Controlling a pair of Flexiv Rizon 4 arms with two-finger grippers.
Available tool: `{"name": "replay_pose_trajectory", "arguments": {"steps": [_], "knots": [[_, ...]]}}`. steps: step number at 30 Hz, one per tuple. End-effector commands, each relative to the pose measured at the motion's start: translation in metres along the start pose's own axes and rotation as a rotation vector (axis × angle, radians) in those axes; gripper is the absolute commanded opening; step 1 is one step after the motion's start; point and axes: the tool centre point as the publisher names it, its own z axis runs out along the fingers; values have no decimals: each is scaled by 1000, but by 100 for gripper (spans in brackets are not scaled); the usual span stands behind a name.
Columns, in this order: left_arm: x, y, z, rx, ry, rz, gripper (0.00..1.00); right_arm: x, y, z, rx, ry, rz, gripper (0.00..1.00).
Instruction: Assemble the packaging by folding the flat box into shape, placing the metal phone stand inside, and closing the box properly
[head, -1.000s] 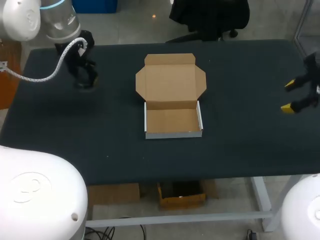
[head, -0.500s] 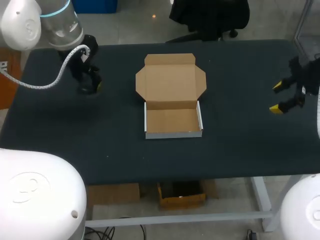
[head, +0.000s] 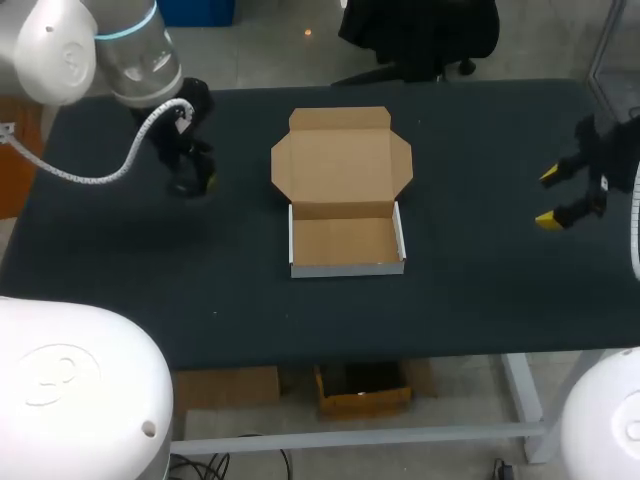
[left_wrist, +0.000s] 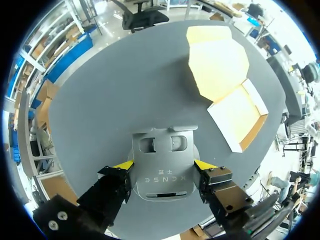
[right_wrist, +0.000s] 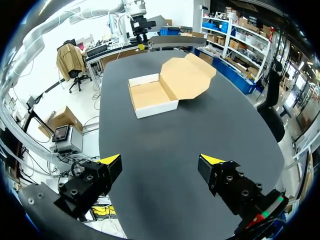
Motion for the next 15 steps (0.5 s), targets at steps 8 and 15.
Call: {"name": "replay_pose_trajectory", "arguments": {"steps": [8, 15], "knots": [[12, 0, -1, -2, -8, 16, 0, -6, 16, 17, 3, 34, -67, 100], [19, -1, -4, 0, -7, 29, 0, -10, 16, 28, -6, 41, -50, 100]]}}
